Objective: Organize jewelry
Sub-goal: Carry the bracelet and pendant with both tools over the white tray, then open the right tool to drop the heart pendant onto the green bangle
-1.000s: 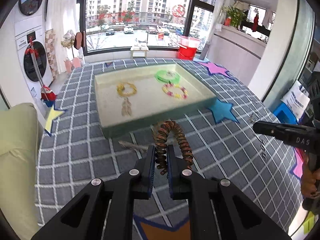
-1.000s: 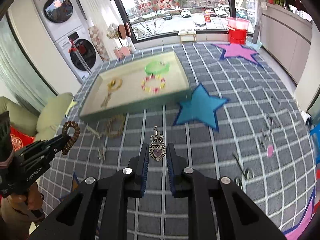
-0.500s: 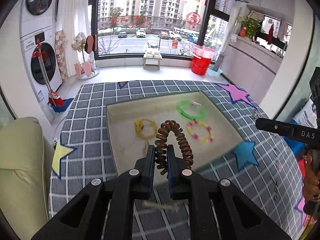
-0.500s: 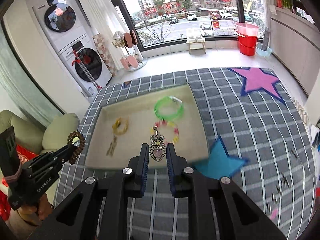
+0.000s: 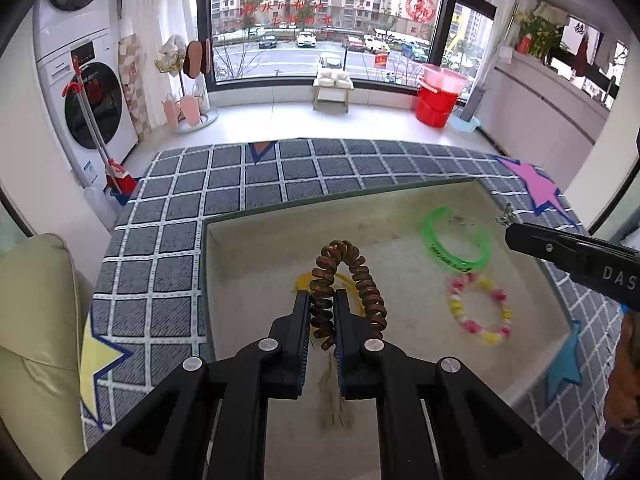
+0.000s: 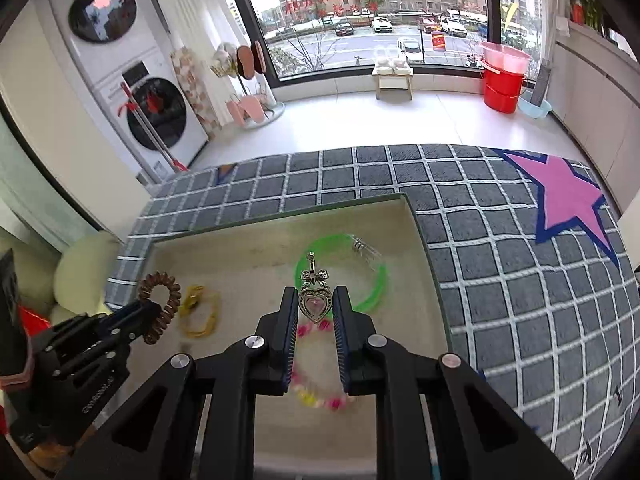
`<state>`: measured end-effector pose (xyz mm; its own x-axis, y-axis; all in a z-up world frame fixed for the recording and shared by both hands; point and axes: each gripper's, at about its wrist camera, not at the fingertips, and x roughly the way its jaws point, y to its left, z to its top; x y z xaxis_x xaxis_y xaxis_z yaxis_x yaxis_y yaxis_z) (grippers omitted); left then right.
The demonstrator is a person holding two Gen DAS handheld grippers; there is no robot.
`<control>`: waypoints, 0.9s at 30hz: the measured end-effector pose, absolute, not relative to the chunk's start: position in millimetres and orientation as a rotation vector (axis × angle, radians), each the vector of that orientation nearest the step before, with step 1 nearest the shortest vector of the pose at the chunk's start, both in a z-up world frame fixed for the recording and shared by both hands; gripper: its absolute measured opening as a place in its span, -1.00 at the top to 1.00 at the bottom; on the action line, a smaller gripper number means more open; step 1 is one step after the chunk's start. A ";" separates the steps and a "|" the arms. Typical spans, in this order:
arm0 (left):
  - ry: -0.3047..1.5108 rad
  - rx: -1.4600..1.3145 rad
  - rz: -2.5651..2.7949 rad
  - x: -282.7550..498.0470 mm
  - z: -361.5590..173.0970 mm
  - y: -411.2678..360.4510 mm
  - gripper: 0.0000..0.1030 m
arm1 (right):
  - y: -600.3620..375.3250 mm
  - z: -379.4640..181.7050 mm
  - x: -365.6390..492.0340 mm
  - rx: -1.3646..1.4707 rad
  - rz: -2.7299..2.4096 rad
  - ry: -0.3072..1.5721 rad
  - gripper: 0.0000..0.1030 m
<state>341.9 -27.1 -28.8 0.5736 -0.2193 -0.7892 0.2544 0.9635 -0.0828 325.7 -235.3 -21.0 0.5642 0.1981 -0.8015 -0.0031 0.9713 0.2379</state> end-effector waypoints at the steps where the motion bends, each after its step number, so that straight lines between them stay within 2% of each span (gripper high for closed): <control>1: 0.923 0.047 -0.273 344.5 -32.5 -28.1 0.51 | -235.7 -25.4 329.7 0.224 0.118 0.972 0.63; 9: 0.956 0.071 -0.259 356.1 -50.0 -35.6 0.51 | -233.1 -47.8 348.7 0.209 0.089 0.993 0.63; 23: 0.912 0.178 -0.232 351.0 -52.4 -51.6 0.50 | -233.8 -69.1 357.7 0.211 0.091 1.042 0.61; 25: 0.913 0.176 -0.232 350.7 -51.9 -52.1 0.50 | -235.0 -68.5 358.0 0.219 0.092 1.041 0.39; 26: 0.914 0.171 -0.231 350.3 -51.6 -52.0 0.50 | -236.5 -66.6 356.8 0.226 0.092 1.033 0.13; 27: 0.916 0.162 -0.231 350.1 -51.2 -51.4 0.50 | -237.1 -64.7 356.0 0.232 0.095 1.026 0.01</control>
<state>350.1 -51.4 -51.2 0.5870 -0.1285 -0.7993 0.2656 0.9633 0.0401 356.0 -237.1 -64.7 0.5165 0.1863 -0.8358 0.0302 0.9715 0.2352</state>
